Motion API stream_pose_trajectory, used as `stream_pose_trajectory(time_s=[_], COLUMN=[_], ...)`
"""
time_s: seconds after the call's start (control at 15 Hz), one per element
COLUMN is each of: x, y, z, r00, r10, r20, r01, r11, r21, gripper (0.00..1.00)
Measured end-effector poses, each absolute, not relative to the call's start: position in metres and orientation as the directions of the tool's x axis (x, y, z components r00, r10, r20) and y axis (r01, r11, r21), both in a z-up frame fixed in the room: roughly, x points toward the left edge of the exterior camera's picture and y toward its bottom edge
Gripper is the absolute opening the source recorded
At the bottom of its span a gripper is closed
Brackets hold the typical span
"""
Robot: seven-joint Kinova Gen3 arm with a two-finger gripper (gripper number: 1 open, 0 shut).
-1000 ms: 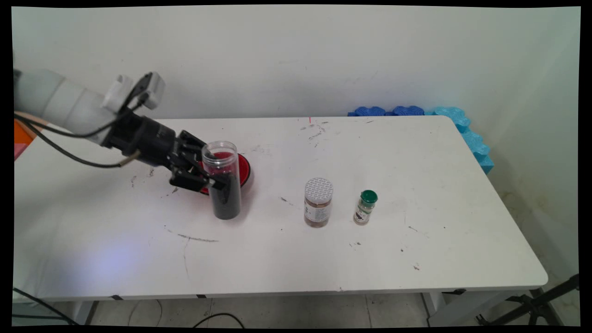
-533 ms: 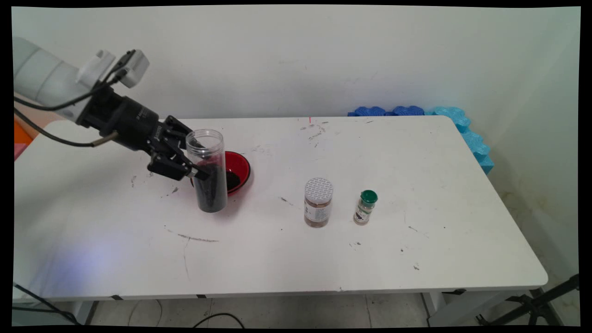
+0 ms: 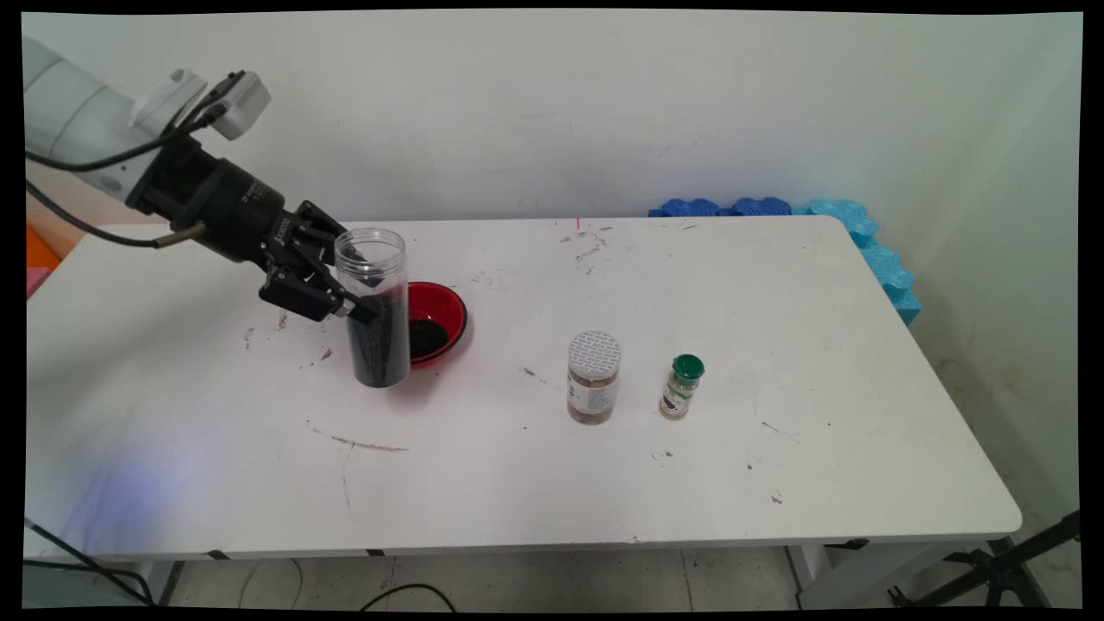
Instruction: Pour the black seasoning powder in the red bowl
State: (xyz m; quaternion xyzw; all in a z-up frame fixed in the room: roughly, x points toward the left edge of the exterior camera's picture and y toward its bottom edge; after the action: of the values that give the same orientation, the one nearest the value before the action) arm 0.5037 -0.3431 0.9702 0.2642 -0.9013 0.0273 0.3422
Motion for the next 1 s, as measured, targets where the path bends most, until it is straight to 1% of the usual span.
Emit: stream_pose_trajectory(time_s=[0.27, 0.73, 1.0], x=[0.51, 0.517, 0.523], y=[-0.351, -0.359, -0.362], z=[0.972, 0.971, 0.967], r00=[-0.587, -0.45, -0.351], r10=[-0.558, -0.733, -0.828], r20=[0.587, 0.51, 0.437], r01=[-0.558, -0.669, -0.722], r11=[0.804, 0.655, 0.536], r21=[0.207, 0.35, 0.437], gripper=[0.0, 0.0, 0.0])
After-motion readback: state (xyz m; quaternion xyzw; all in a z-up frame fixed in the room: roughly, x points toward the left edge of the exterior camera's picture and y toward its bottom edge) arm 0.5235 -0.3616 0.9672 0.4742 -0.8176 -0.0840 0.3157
